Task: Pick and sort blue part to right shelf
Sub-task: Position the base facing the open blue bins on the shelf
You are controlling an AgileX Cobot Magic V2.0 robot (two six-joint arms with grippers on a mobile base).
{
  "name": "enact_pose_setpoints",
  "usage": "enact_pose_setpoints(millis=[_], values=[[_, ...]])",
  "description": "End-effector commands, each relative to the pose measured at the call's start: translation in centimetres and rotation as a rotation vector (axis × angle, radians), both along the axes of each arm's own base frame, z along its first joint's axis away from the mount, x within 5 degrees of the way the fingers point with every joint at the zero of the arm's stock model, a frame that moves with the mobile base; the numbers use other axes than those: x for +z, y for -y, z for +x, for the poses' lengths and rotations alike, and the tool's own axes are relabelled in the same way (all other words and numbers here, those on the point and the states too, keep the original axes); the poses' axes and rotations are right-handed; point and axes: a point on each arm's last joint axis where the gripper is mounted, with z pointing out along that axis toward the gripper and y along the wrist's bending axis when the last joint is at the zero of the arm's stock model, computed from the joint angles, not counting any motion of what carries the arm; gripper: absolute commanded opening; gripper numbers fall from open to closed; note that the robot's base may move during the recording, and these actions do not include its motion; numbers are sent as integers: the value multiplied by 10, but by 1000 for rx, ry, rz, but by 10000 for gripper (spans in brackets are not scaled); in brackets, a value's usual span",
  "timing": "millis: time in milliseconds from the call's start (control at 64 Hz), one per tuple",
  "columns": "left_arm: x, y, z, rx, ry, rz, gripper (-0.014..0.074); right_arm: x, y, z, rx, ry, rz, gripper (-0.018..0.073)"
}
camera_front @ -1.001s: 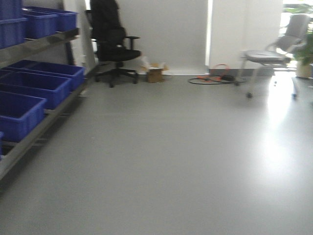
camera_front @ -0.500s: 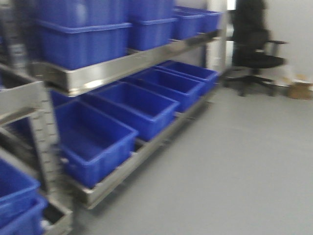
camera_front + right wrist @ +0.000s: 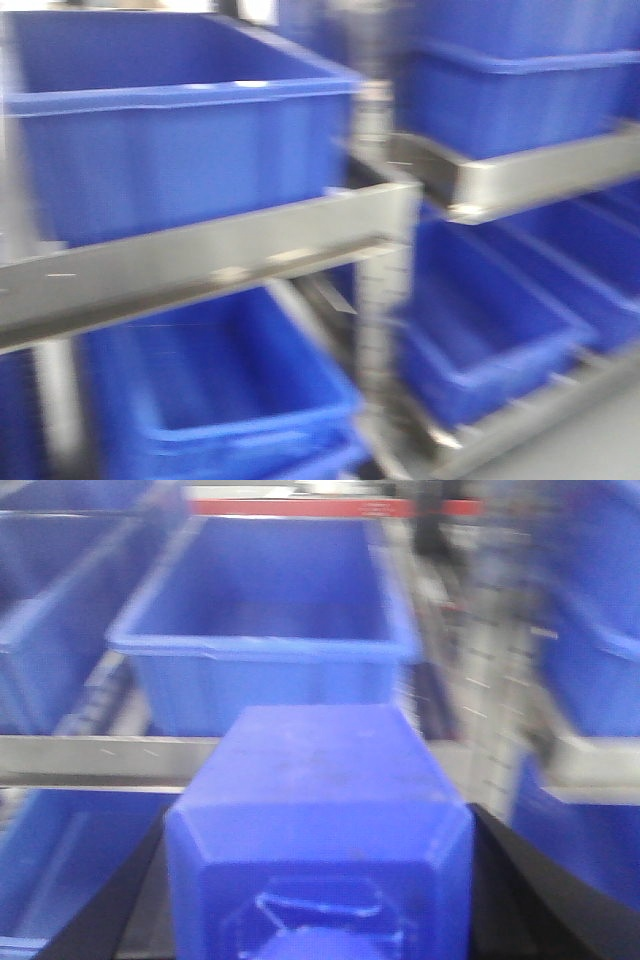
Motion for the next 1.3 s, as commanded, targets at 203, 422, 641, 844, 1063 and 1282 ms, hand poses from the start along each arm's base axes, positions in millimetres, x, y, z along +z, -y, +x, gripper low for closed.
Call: enact_pose_setpoints(millis=[203, 422, 641, 844, 1063, 1282], values=[[16, 0, 2, -4, 99, -31, 303, 17, 0, -1, 0, 104, 46, 302], [16, 0, 2, -4, 99, -31, 303, 17, 0, -1, 0, 104, 46, 302], [16, 0, 2, -4, 99, -31, 303, 17, 0, -1, 0, 104, 46, 302], [16, 0, 2, -4, 99, -31, 303, 17, 0, -1, 0, 104, 46, 302], [16, 0, 2, -4, 99, -31, 303, 17, 0, -1, 0, 104, 46, 302], [16, 0, 2, -4, 99, -31, 303, 17, 0, -1, 0, 104, 46, 302]])
